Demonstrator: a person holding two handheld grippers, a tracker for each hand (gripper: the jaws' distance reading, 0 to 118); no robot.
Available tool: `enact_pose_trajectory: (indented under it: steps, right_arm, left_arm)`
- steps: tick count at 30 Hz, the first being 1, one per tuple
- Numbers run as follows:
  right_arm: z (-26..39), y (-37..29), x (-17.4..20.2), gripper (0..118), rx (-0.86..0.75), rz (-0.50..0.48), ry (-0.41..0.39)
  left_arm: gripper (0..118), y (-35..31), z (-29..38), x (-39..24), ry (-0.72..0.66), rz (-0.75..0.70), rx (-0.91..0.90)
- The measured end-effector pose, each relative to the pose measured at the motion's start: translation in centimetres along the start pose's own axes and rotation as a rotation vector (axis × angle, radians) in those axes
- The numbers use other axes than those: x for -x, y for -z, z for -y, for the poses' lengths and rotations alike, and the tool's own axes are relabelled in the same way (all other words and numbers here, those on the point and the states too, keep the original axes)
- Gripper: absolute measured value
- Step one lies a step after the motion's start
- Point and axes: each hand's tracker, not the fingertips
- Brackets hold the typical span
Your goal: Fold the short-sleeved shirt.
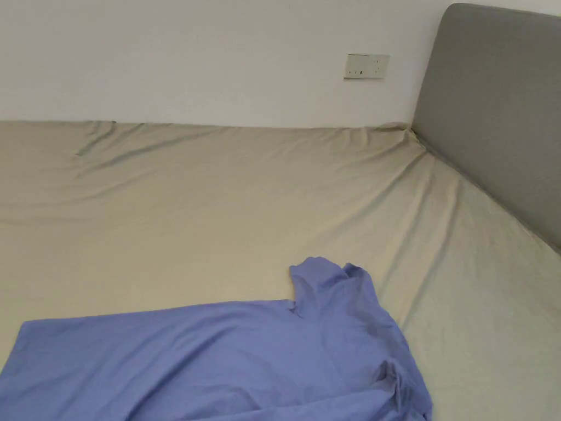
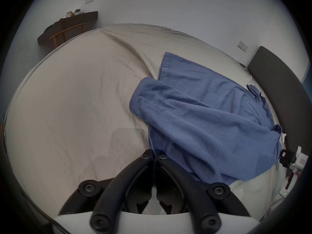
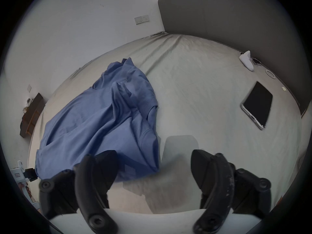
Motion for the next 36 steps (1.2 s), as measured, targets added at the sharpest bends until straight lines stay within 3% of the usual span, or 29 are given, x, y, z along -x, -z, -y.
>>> enact_pose_trajectory:
  steps: [2,3,4,5,6,9,12,17,18,19,22,29,30,32,33,35,36]
  right_arm:
    - [-0.1,0.7,0.3,61,0.032,-0.048,-0.009]
    - [0.0,0.9,0.5,35,0.038,-0.081,-0.002]
    - [0.0,0.8,0.8,18,0.041,-0.131,0.017]
    - [0.0,0.7,1.1,16,0.030,-0.143,0.036]
    - [-0.2,0.5,1.4,15,0.029,-0.097,0.022]
    - [-0.5,-0.5,1.7,13,0.028,-0.057,-0.076]
    - [-0.6,-3.5,1.9,13,0.025,-0.064,-0.110]
    - [1.1,-7.9,0.5,13,0.008,-0.093,-0.089]
    - [1.6,-8.6,0.3,13,0.011,-0.073,-0.105]
    - [2.2,-9.2,0.0,13,0.020,-0.039,-0.136]
    - [4.3,-10.0,-1.1,13,0.063,0.043,-0.198]
    - [8.6,-10.7,-3.2,13,0.146,0.047,-0.164]
    - [8.8,-10.4,-3.3,19,0.144,0.044,-0.162]
    - [8.4,-10.1,-2.7,57,0.138,0.101,-0.183]
    - [8.1,-10.4,-2.5,72,0.133,0.099,-0.209]
    - [7.0,-11.9,-2.3,71,0.090,0.041,-0.205]
    - [6.4,-12.5,-2.2,71,0.063,0.016,-0.166]
  left_arm:
    - [2,-0.1,-0.1,-0.3,0.002,-0.012,0.003]
    - [2,0.1,-0.3,-0.1,-0.001,-0.016,0.004]
    - [2,0.0,-0.4,-0.2,-0.007,-0.020,0.005]
    - [2,-0.2,-0.5,-0.2,-0.014,-0.023,0.009]
    - [2,-0.4,-0.7,-0.3,-0.021,-0.026,0.015]
    - [2,-0.6,-1.1,0.9,-0.025,-0.034,0.024]
    - [2,-4.4,-1.3,0.7,-0.029,-0.021,-0.046]
    - [2,-7.8,0.1,5.0,-0.104,0.024,-0.111]
    - [2,-8.2,0.7,5.5,-0.095,0.013,-0.108]
    - [2,-11.7,1.7,1.6,-0.074,-0.010,-0.099]
    - [2,-12.4,3.9,2.7,-0.044,-0.068,-0.049]
    - [2,-12.2,9.5,5.3,-0.193,-0.078,0.040]
    - [2,-11.8,10.0,5.4,-0.203,-0.069,0.050]
    - [3,-10.5,10.7,6.3,-0.229,-0.046,0.067]
    - [12,-10.9,10.5,6.0,-0.236,-0.044,0.062]
    - [33,-13.0,9.1,4.9,-0.208,-0.034,-0.002]
    - [42,-13.8,8.5,4.7,-0.198,-0.021,-0.040]
